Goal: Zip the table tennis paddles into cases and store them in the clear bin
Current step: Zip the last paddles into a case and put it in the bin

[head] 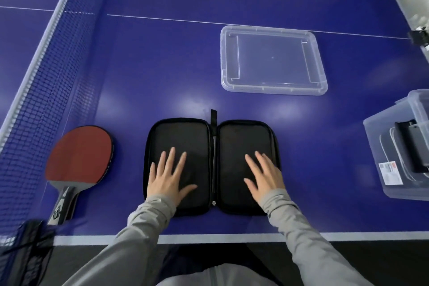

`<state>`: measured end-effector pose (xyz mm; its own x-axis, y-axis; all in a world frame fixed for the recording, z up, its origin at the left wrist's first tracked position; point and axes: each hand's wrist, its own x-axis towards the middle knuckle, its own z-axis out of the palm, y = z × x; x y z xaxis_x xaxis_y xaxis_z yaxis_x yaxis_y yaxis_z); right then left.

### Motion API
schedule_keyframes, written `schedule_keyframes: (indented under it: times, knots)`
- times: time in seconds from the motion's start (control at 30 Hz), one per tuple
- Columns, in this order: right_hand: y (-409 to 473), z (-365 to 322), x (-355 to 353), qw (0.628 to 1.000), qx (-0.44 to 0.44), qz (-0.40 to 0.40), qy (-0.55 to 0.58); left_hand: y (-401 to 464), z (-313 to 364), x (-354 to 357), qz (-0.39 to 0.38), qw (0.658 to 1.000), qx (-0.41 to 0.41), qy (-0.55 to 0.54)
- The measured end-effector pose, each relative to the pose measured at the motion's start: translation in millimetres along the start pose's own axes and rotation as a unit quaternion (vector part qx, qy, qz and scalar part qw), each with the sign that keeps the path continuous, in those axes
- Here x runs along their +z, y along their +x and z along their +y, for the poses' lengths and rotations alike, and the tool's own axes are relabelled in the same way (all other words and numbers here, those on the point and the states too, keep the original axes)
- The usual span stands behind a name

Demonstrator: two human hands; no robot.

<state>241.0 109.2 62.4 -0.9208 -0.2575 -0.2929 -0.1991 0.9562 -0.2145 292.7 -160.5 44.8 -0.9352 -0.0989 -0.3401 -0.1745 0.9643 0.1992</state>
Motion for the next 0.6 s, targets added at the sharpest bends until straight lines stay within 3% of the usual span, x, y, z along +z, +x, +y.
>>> schedule_keyframes:
  times: [0.13,0.6]
  knots:
    - [2.1,0.7,19.1,0.992,0.001,-0.108,-0.073,-4.5,-4.2,20.7,-0.079,0.996,-0.024,0.036]
    - [7.5,3.6,22.5,0.987,-0.008,-0.109,-0.115,0.6,-12.9,10.2,-0.082,0.996,-0.007,0.043]
